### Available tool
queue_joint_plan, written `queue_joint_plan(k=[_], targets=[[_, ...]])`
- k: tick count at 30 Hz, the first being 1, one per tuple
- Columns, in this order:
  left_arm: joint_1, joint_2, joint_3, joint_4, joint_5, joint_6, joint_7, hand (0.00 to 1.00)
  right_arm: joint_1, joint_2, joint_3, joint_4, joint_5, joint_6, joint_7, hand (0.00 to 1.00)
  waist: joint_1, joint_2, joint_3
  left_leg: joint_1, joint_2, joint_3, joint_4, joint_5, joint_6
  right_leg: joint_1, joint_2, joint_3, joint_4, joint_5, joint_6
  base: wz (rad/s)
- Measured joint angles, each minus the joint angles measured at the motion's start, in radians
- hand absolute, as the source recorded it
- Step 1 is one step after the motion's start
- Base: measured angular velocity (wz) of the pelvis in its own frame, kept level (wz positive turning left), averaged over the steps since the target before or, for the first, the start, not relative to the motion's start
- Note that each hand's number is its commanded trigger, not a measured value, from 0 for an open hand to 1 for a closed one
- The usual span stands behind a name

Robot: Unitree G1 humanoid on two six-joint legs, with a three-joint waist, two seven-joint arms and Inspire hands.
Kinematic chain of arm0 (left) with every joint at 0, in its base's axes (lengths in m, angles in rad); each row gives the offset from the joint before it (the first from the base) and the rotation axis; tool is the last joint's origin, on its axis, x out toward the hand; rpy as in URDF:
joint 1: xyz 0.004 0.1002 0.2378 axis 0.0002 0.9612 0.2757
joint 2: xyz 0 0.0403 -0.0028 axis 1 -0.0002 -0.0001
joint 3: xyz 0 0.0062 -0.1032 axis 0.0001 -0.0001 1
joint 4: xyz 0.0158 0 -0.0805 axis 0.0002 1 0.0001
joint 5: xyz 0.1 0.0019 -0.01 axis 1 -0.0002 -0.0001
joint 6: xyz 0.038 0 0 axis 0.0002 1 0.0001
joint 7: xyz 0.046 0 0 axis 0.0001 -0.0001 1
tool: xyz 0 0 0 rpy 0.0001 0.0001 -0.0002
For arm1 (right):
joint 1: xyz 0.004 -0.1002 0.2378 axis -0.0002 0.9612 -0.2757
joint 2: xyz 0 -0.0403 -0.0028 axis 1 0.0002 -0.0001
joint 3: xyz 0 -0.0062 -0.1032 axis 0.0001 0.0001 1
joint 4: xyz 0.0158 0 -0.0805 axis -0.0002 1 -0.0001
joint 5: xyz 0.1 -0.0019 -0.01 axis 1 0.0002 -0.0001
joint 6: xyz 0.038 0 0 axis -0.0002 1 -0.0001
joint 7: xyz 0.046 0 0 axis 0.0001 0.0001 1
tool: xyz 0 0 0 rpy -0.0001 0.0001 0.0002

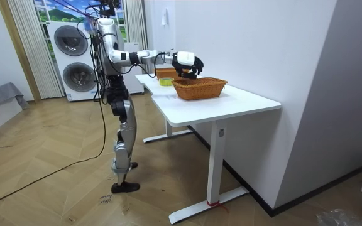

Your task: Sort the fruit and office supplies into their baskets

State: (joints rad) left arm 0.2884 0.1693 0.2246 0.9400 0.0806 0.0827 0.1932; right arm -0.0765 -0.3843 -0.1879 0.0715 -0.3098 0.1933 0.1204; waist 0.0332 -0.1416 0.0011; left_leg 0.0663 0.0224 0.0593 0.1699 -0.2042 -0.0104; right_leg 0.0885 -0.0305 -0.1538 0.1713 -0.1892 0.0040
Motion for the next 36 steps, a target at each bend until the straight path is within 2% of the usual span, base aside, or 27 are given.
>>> queue_joint_plan(k=[4,15,22,36], targets=[[0.001,0.002,0.0,0.0,0.0,0.001,0.001,0.0,0.0,0.0,0.0,0.001,0.0,0.0,-0.006,0.0,0.0,-0.003,-0.0017,0.001,0.0,-0.005,0.0,0.0,0.0,0.0,0.0,-0.004,-0.001,0.0,0.0,0.02],[0.001,0.002,-0.001,0.0,0.0,0.001,0.014,0.0,0.0,0.0,0.0,0.002,0.0,0.0,-0.01,0.0,0.001,-0.004,0.0004,-0.002,0.0,-0.005,0.001,0.0,0.0,0.001,0.0,-0.005,-0.001,0.0,0.0,0.0],[0.001,0.002,-0.001,0.0,0.0,0.001,0.024,0.0,0.0,0.0,0.001,0.002,0.001,0.0,-0.008,0.0,0.003,0.002,0.0044,-0.003,0.0,-0.005,-0.002,0.0,0.0,-0.002,0.0,-0.005,-0.001,0.0,0.0,0.0],[-0.004,0.001,-0.002,-0.001,0.0,0.001,0.04,0.0,-0.001,0.0,0.011,-0.007,0.036,0.0,0.014,0.0,0.005,0.003,0.0015,-0.001,0.0,-0.005,-0.001,0.0,0.0,-0.003,0.0,-0.005,-0.002,0.0,0.0,0.0]])
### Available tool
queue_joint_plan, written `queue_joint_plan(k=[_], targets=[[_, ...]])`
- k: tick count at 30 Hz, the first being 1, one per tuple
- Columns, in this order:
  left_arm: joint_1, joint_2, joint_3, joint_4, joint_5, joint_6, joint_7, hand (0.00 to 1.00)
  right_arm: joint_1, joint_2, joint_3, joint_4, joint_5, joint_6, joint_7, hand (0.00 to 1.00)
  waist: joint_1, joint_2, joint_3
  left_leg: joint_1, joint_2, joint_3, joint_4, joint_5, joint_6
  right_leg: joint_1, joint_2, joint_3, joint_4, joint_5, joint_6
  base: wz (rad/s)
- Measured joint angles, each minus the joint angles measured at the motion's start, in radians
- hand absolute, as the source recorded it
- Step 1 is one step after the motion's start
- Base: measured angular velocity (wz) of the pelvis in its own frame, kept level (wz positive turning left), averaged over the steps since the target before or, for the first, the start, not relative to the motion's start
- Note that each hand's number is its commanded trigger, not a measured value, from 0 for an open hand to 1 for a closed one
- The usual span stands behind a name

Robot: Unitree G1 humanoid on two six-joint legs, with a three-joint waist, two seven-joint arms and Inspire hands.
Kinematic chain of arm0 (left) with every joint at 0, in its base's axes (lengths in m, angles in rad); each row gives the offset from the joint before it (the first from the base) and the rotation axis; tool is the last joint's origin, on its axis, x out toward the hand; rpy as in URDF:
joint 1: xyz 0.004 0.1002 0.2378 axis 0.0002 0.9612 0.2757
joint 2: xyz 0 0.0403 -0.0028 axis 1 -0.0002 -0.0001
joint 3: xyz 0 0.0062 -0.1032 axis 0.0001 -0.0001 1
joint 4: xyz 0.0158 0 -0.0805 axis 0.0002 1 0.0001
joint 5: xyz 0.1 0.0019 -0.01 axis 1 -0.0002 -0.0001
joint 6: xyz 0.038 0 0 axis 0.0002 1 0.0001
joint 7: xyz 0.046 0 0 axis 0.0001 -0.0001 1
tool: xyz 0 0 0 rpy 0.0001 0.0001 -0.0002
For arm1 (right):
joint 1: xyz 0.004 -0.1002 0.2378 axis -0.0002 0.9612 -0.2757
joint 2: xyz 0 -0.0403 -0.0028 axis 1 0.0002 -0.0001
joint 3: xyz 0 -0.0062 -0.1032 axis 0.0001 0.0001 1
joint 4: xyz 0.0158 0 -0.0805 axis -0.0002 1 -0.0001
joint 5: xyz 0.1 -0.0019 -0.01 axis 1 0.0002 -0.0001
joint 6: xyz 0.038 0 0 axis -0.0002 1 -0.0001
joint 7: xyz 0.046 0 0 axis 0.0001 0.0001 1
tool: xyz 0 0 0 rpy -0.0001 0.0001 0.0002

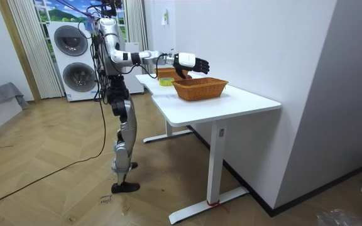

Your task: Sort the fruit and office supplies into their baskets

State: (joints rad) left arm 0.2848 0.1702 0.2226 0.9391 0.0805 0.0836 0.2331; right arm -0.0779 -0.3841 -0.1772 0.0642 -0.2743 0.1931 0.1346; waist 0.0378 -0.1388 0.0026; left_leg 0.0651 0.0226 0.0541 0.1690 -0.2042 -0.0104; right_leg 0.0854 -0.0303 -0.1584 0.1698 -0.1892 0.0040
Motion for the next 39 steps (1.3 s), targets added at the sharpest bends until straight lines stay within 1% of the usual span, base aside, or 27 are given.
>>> queue_joint_plan(k=[3,9,12,15,17,21,23,28,33,36,38,39], targets=[[0.0,0.0,-0.001,0.0,0.001,0.0,-0.001,0.0,-0.004,0.0,0.0,-0.017,0.01,0.001,0.023,0.0,0.002,0.002,-0.0024,0.0,0.0,-0.001,0.001,0.0,0.0,0.001,-0.001,-0.006,0.001,0.0,0.0,0.0],[-0.006,-0.002,-0.003,0.0,0.002,0.0,-0.007,0.0,-0.016,0.0,0.0,-0.111,0.101,0.001,0.053,0.0,0.004,0.008,-0.0039,-0.001,-0.001,-0.001,0.0,0.0,0.0,0.004,-0.001,-0.004,0.001,0.0,0.0,0.0],[-0.01,-0.007,-0.003,0.0,0.002,0.004,-0.009,0.0,-0.031,0.0,0.0,-0.128,0.119,0.003,0.053,0.0,0.017,0.009,-0.0042,0.0,-0.001,0.0,0.0,0.0,0.0,0.004,0.0,-0.003,0.001,0.0,0.0,0.0],[-0.009,-0.01,-0.003,0.0,0.002,0.007,-0.011,0.0,-0.039,0.0,0.004,-0.173,0.144,0.013,0.069,0.0,0.03,0.009,-0.004,0.001,-0.001,0.0,0.0,0.0,0.0,0.004,-0.001,-0.003,0.001,0.0,0.0,0.0],[-0.008,-0.01,-0.004,0.001,0.002,0.023,-0.013,0.0,-0.073,0.0,0.017,-0.192,0.161,0.018,0.081,0.0,0.032,0.009,-0.0038,0.001,-0.001,-0.002,0.001,0.0,0.0,0.003,-0.001,-0.005,0.001,0.0,0.0,0.0],[-0.013,-0.01,-0.005,0.001,0.002,0.034,-0.03,0.0,-0.122,0.0,0.042,-0.197,0.201,0.019,0.1,0.0,0.038,0.008,-0.0043,-0.004,-0.001,-0.003,0.001,0.0,0.0,0.003,-0.001,-0.008,0.001,0.0,0.0,0.0],[-0.014,-0.01,-0.007,0.001,0.001,0.042,-0.031,0.0,-0.145,0.0,0.048,-0.205,0.213,0.027,0.111,0.0,0.048,0.007,-0.0043,-0.005,-0.001,-0.003,0.001,0.0,0.0,0.003,-0.001,-0.01,0.001,0.0,0.0,0.0],[-0.013,-0.01,-0.012,0.001,0.001,0.059,-0.03,0.0,-0.159,0.0,0.081,-0.244,0.213,0.028,0.161,0.0,0.052,0.008,-0.0035,-0.008,-0.001,-0.004,0.0,0.0,0.0,0.001,-0.001,-0.013,0.0,0.0,0.0,0.01],[-0.02,-0.011,-0.022,0.0,0.001,0.062,-0.03,0.0,-0.159,0.0,0.092,-0.245,0.212,0.028,0.196,0.0,0.053,0.012,-0.0007,-0.013,-0.001,-0.008,0.0,0.0,0.0,0.0,-0.001,-0.021,0.0,0.0,0.0,0.01],[-0.029,-0.012,-0.039,0.004,0.001,0.063,-0.03,0.0,-0.16,0.004,0.131,-0.264,0.203,0.045,0.21,0.0,0.061,0.014,0.0006,-0.013,-0.001,-0.009,0.0,0.001,-0.001,0.0,-0.001,-0.024,-0.001,0.0,0.0,0.0],[-0.043,-0.012,-0.055,0.004,0.001,0.063,-0.03,0.0,-0.16,0.005,0.164,-0.264,0.19,0.049,0.219,0.0,0.08,0.014,0.0002,-0.011,-0.001,-0.01,0.0,0.001,-0.001,0.0,-0.001,-0.025,-0.002,0.0,0.0,0.0],[-0.045,-0.012,-0.059,0.004,0.001,0.063,-0.03,0.0,-0.16,0.006,0.172,-0.265,0.19,0.049,0.22,0.0,0.082,0.013,-0.0001,-0.011,-0.001,-0.011,0.0,0.001,-0.001,0.0,-0.001,-0.025,-0.002,0.0,0.0,0.04]])
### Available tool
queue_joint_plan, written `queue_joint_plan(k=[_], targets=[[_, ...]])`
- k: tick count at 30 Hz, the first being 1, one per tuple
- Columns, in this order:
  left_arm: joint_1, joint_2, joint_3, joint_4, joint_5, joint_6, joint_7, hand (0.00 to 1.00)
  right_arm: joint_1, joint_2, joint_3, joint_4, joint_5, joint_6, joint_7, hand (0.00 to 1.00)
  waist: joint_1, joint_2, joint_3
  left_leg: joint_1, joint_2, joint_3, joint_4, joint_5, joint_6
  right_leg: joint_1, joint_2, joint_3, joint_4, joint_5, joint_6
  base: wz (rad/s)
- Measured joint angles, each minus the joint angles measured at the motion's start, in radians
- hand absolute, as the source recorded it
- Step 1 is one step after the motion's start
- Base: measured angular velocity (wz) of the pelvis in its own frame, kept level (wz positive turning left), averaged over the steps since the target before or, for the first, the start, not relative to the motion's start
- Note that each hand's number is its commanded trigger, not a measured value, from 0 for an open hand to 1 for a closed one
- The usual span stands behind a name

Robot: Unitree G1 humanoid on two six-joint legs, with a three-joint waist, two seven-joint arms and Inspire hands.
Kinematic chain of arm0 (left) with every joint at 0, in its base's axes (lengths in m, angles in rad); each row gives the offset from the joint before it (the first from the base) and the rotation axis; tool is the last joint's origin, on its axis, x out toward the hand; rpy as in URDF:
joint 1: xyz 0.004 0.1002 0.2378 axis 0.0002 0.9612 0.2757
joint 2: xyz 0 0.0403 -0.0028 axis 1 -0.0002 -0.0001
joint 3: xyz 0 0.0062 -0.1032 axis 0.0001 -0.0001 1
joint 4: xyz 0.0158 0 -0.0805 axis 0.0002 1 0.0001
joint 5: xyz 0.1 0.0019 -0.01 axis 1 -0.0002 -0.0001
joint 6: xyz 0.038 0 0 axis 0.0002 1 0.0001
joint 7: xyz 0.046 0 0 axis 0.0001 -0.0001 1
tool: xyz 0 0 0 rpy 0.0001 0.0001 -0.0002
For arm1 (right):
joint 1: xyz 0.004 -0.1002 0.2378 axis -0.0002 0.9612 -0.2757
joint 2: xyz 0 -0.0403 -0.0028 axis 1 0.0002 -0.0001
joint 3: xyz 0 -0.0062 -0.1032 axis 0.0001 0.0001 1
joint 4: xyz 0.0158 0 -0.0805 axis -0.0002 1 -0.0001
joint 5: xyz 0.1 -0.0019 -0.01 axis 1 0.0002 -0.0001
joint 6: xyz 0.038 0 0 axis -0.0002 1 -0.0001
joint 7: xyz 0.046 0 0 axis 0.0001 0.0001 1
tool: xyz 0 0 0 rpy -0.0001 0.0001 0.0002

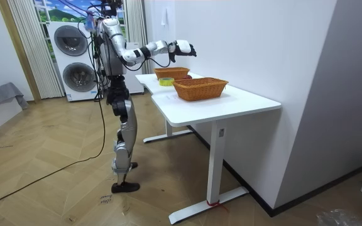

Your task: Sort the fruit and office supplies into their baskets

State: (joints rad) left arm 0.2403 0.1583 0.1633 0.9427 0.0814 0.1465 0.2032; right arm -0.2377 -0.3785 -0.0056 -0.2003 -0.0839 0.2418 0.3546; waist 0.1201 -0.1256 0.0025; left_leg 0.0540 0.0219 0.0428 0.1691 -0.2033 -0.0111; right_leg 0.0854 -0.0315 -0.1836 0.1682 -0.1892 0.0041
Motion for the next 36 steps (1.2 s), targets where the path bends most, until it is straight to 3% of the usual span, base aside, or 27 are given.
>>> queue_joint_plan(k=[6,13,24,36], targets=[[-0.004,0.0,-0.018,0.014,0.0,0.008,0.0,0.0,-0.023,0.001,0.052,0.046,-0.015,0.002,0.012,0.0,0.027,-0.017,0.0066,0.004,-0.002,-0.025,0.003,0.001,0.0,0.011,-0.001,-0.02,-0.001,0.0,0.0,0.1],[-0.017,-0.012,-0.044,0.018,-0.002,0.024,0.002,0.0,-0.036,0.041,0.073,0.162,-0.082,0.049,0.036,0.0,0.049,-0.031,0.0099,-0.021,-0.008,-0.06,0.023,0.001,0.0,0.011,-0.004,-0.041,-0.001,0.0,0.0,0.15],[-0.048,-0.01,-0.069,0.015,-0.003,0.038,0.002,0.0,-0.047,0.1,0.104,0.251,-0.03,0.066,0.039,0.0,0.081,-0.028,0.0115,-0.046,-0.009,-0.07,0.029,0.001,-0.001,-0.004,-0.004,-0.048,-0.001,0.0,0.0,0.02],[-0.074,-0.01,-0.09,-0.003,-0.009,0.048,-0.018,0.0,-0.066,0.106,0.159,0.332,0.015,0.064,-0.036,0.0,0.086,-0.019,0.0121,-0.044,-0.013,-0.077,0.029,0.002,0.001,-0.002,-0.008,-0.061,-0.002,0.0,0.0,0.01]])
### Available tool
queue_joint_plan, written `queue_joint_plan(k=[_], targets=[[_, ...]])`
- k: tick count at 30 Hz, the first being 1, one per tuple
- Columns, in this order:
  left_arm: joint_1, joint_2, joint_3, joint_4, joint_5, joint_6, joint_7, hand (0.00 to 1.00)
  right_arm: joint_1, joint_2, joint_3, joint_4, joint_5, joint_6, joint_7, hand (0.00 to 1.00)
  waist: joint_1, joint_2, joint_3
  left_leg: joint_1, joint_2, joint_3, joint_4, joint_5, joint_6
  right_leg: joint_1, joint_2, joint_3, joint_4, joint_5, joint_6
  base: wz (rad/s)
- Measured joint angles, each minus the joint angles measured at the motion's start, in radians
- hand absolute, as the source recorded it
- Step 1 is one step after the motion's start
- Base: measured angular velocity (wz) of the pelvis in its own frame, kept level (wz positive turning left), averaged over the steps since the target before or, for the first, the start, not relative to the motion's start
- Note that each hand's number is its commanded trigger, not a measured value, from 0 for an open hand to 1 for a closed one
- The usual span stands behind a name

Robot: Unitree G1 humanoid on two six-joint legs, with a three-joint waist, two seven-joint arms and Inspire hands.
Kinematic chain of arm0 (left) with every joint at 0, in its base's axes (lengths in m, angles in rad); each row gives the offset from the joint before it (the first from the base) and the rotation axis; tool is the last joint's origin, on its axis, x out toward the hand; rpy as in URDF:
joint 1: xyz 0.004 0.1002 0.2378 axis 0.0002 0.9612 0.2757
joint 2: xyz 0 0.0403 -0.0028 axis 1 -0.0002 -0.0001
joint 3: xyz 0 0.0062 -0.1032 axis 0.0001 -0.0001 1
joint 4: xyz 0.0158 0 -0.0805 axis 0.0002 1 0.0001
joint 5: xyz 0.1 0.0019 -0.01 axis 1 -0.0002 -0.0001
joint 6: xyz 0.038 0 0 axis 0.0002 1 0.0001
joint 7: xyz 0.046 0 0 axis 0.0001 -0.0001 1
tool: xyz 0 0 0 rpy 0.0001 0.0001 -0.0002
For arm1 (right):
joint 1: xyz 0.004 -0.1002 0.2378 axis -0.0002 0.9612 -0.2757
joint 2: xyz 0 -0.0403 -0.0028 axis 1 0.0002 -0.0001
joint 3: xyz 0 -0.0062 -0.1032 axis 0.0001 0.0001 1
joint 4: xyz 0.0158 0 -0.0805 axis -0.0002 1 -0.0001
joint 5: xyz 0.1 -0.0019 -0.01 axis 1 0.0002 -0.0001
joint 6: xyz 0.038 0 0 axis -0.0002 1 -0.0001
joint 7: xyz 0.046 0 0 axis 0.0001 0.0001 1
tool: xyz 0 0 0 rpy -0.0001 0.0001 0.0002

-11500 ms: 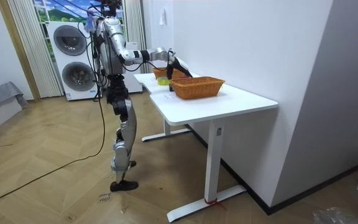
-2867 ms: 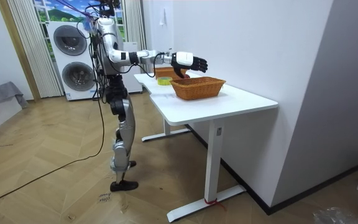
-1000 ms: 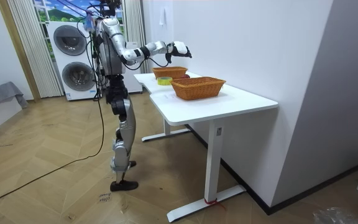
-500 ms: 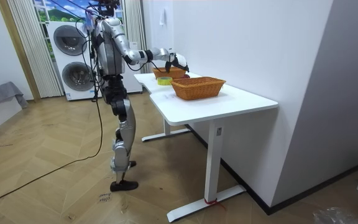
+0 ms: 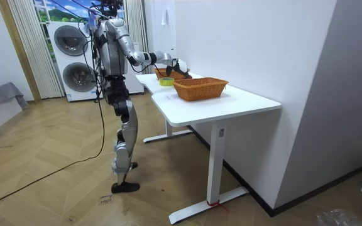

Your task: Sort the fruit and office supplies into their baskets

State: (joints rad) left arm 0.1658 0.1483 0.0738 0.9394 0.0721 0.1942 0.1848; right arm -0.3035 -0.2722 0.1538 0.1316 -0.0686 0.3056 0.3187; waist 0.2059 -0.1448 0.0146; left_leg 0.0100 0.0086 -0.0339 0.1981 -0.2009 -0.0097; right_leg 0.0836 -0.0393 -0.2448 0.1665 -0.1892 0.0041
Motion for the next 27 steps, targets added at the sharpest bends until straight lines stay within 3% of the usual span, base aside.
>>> queue_joint_plan(k=[9,20,27], targets=[[-0.001,-0.001,0.0,0.0,0.0,0.024,0.0,0.0,0.0,0.007,0.025,0.001,0.025,0.002,-0.01,0.0,0.004,0.007,-0.0016,-0.002,-0.001,-0.001,0.004,0.001,0.001,0.002,-0.001,-0.003,0.001,0.0,0.0,0.0],[0.0,0.0,0.001,-0.027,0.009,0.064,-0.022,0.0,-0.001,0.008,0.044,0.009,0.019,0.019,-0.011,0.0,0.034,0.007,-0.0052,-0.002,-0.001,0.0,0.003,0.001,0.001,0.001,-0.001,-0.007,0.001,0.0,0.0,0.0],[0.001,-0.001,0.001,-0.039,0.009,0.069,-0.022,0.0,-0.02,0.014,0.076,0.013,-0.022,0.025,-0.008,0.0,0.05,0.006,-0.0055,0.0,-0.001,0.002,0.003,0.001,0.001,0.0,-0.001,-0.006,0.001,0.0,0.0,0.0]])
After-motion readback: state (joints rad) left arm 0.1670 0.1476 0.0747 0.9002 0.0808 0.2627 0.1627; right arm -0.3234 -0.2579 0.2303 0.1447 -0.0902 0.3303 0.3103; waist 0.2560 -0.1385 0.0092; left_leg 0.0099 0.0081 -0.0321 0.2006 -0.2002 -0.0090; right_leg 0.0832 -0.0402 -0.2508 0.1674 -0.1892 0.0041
